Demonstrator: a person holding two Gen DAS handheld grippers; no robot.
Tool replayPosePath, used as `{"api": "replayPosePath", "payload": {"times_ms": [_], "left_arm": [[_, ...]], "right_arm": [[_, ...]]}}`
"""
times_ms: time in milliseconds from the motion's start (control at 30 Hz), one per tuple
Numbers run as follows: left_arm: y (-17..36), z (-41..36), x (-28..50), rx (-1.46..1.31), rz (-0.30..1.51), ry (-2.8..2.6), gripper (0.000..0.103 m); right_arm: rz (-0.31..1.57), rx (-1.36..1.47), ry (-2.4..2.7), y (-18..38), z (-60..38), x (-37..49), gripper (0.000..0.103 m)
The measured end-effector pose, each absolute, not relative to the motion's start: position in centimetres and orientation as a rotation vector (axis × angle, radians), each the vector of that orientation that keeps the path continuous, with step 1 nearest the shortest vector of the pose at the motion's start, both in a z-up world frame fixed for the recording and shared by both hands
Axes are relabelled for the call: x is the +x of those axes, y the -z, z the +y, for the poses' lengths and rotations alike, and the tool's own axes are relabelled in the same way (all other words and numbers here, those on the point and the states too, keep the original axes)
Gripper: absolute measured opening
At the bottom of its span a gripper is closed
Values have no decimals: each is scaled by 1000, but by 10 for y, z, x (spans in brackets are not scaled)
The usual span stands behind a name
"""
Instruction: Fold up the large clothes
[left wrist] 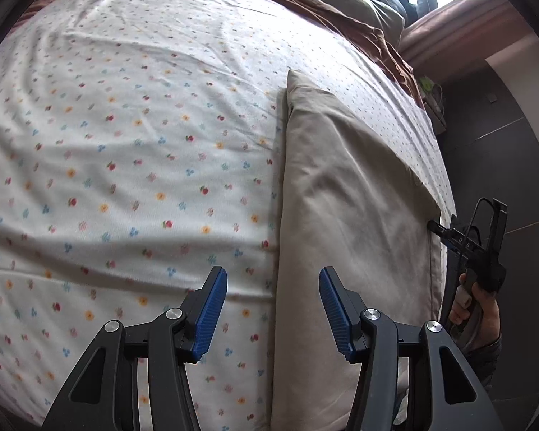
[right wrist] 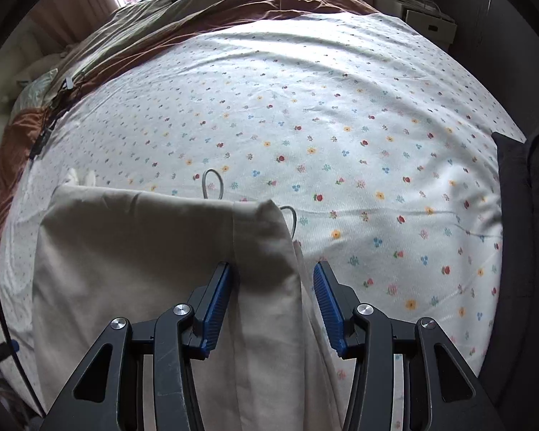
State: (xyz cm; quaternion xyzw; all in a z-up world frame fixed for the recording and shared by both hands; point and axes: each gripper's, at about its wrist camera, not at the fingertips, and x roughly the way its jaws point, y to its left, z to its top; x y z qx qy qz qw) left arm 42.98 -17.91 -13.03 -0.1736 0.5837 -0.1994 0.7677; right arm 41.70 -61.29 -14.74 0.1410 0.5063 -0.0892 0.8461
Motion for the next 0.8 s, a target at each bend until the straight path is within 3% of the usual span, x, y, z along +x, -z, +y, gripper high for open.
{"api": "replayPosePath", "payload": {"times_ms": [400,600,800], "left_arm": [[161,-242,495,-266,1309,441,55],[165,-255,504,-249,1306,470,55],[166,-260,512,-263,1303,469,55]], "right_arm": [[1087,501,84,185,-653,431,47],[1106,649,1,179,-674,422,61],[1174,730,-101,191,-681,410,61]]}}
